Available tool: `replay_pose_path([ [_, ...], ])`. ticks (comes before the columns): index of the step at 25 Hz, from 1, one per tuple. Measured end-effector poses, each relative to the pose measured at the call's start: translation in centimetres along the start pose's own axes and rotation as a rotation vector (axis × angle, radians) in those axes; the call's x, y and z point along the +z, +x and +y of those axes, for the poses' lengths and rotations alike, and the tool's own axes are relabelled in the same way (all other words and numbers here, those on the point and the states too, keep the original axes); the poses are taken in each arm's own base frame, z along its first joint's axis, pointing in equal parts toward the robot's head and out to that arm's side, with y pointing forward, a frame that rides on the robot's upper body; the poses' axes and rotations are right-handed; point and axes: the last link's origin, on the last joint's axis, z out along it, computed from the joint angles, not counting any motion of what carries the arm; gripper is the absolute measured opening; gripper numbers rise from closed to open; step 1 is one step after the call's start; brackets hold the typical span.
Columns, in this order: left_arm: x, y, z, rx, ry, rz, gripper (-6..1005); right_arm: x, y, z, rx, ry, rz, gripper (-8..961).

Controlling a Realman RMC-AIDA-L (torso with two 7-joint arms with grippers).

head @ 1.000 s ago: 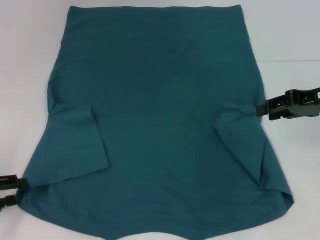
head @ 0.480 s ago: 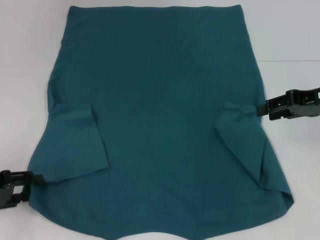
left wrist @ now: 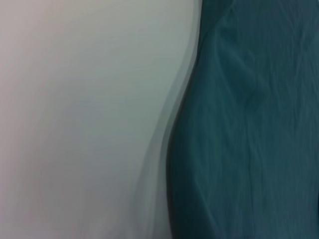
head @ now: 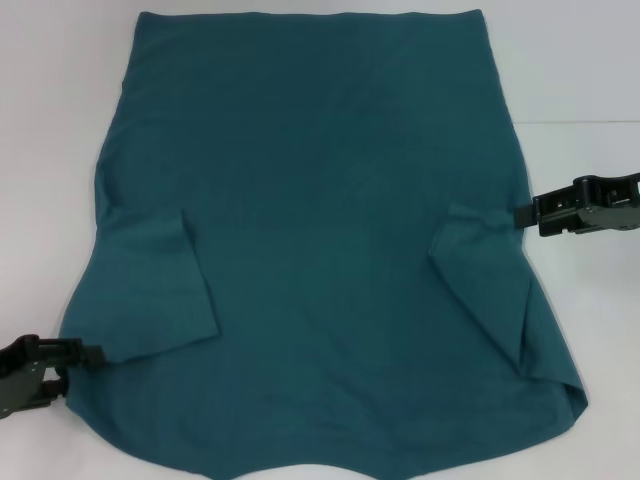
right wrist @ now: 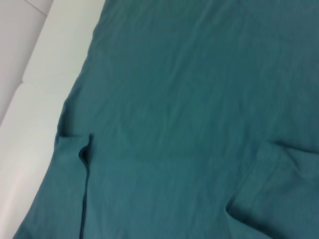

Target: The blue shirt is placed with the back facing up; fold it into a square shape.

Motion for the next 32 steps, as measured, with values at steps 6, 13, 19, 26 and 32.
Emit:
replay_pose_path([
  [6,0.0,0.2,0.3,0.011,-0.006,0.002,446,-0.1,0.1,-0.1,0.001,-0.009,-0.005,551],
  [13,0.1,0.4,0.5,0.02,-0.008,0.001,222,-0.2,0.1,-0.2,0.001,-0.011,-0.01,554],
  [19,-0.2,0.3,1.9,0.068,-0.119,0.011,112,-0.4,0.7,-0.5,-0.037,-0.018,0.006,556],
  [26,-0.4,0.7,2.4,0.086,-0.145,0.015,27,-2.1,3.2,-1.5,-0.025,-0.052,0.095,558],
  [32,-0.3,1.0,2.3,0.088,-0.125,0.033,27,-4.6,6.3,-3.7,0.092,-0.017,0.174,560],
])
